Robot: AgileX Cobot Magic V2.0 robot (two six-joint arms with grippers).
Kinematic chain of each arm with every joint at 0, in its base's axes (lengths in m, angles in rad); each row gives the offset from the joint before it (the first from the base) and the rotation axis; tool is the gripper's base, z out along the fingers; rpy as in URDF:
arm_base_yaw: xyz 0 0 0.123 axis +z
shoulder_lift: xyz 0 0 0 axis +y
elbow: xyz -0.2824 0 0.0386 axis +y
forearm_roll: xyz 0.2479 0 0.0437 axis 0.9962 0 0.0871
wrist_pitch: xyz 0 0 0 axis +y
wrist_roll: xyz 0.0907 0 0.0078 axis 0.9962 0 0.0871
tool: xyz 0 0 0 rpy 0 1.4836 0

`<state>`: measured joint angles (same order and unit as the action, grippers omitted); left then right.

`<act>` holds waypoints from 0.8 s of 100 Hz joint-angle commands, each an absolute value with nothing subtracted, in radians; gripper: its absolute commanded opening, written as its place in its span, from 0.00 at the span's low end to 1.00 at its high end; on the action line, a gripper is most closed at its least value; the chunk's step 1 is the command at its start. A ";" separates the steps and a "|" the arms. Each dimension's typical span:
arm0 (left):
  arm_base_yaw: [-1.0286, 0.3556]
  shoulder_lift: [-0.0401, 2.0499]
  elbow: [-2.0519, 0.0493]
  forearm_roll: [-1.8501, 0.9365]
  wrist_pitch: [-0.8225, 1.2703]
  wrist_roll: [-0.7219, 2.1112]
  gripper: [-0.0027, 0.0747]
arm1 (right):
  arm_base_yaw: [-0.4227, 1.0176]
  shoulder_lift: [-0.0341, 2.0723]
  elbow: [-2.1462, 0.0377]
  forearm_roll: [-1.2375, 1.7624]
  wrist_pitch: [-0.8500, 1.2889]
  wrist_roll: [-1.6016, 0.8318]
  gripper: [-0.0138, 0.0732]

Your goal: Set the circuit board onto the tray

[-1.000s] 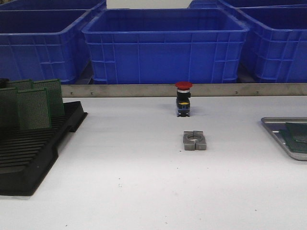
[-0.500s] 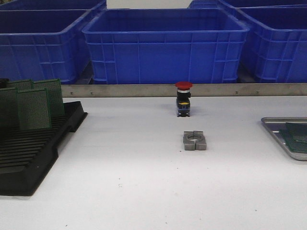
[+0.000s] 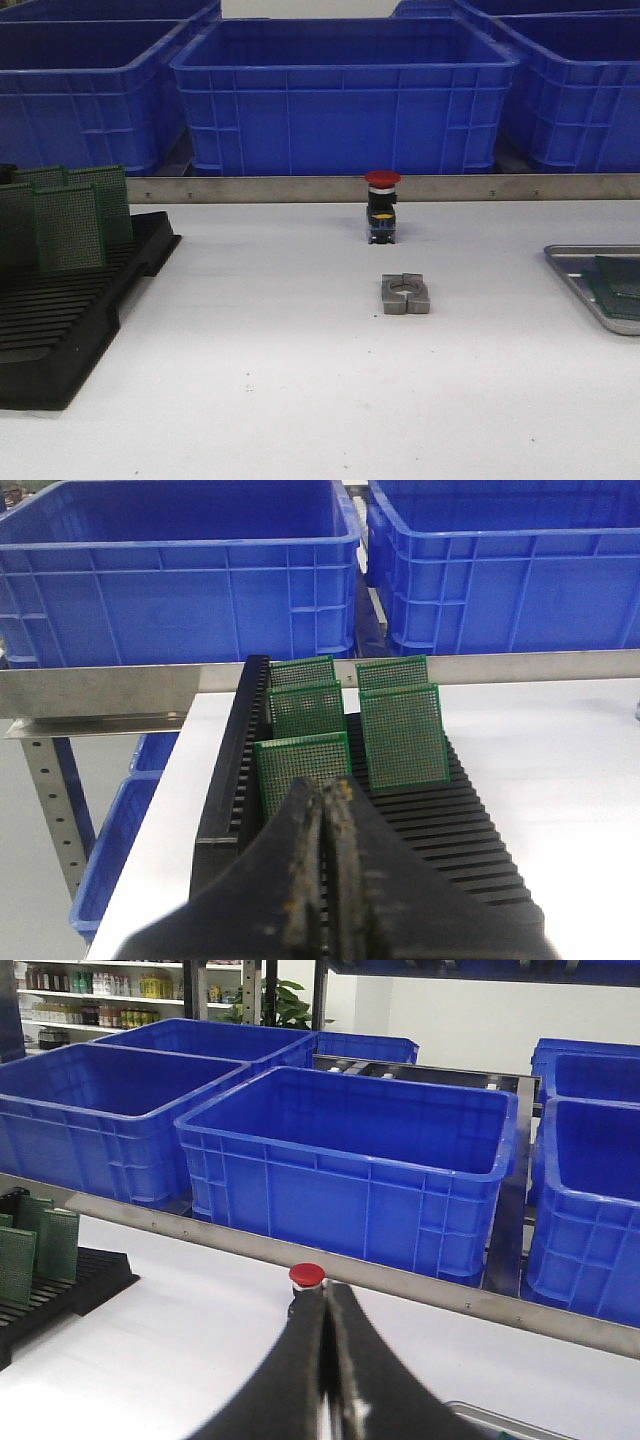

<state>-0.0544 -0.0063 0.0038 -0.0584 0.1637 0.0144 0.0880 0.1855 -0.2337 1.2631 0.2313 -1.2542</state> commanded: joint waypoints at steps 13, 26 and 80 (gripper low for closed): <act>-0.051 -0.033 0.023 -0.067 0.094 0.000 0.01 | 0.087 0.194 -0.259 1.279 0.217 -1.263 0.09; -0.051 -0.033 0.023 -0.067 0.096 0.000 0.01 | 0.087 0.194 -0.259 1.279 0.218 -1.263 0.09; -0.051 -0.033 0.023 -0.067 0.096 0.000 0.01 | 0.087 0.194 -0.259 1.279 0.218 -1.263 0.09</act>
<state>-0.0544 -0.0063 0.0038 -0.0567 0.1698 0.0114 0.0880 0.1855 -0.2337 1.2631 0.2369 -1.2542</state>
